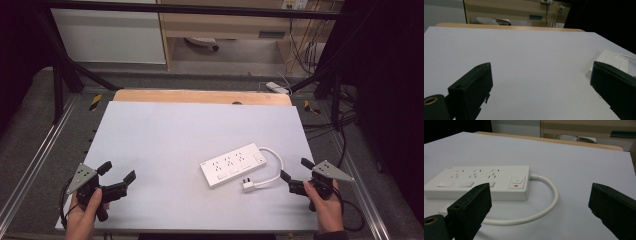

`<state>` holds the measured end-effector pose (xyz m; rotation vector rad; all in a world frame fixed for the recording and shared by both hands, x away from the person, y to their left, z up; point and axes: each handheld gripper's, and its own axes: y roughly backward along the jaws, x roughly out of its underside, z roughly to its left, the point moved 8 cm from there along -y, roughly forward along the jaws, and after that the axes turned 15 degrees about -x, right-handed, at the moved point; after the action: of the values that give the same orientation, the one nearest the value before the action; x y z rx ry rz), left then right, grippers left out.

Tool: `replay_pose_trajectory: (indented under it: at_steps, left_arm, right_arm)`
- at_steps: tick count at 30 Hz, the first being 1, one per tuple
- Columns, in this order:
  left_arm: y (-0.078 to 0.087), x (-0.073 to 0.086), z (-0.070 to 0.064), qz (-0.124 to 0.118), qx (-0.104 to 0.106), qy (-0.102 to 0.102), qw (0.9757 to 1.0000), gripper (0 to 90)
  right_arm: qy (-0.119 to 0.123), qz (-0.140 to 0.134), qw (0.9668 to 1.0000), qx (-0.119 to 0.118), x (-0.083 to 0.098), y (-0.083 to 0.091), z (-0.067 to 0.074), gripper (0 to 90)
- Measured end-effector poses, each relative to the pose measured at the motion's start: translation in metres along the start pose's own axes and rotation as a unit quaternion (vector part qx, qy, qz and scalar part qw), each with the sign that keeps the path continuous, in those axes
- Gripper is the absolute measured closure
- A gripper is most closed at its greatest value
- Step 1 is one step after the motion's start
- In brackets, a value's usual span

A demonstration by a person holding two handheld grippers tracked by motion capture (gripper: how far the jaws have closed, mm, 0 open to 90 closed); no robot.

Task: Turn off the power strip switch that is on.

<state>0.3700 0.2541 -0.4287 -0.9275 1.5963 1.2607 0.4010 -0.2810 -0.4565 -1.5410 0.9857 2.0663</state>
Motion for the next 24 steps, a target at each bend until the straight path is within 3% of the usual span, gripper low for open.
replay_pose_trajectory:
  at_steps: [12,15,19,24]
  left_arm:
    - [-0.0013,0.0012,-0.0005,0.004,0.002,-0.007,1.0000,4.2]
    - [-0.0015,0.0017,-0.0004,0.005,0.002,-0.009,0.9999,4.2]
    - [-0.0019,0.0020,-0.0015,0.006,0.003,-0.012,0.9999,4.3]
    - [-0.0017,0.0021,-0.0014,0.006,0.003,-0.012,0.9999,4.2]
  right_arm:
    - [0.001,0.003,1.0000,-0.003,0.0002,0.0007,0.0015,4.7]
    - [-0.016,-0.008,0.9998,-0.009,-0.0032,0.0029,0.0021,4.8]
    - [-0.014,-0.017,0.9997,-0.004,-0.0069,0.0045,0.0019,3.5]
    - [-0.035,-0.016,0.9992,0.012,-0.0079,0.0035,-0.0008,2.2]
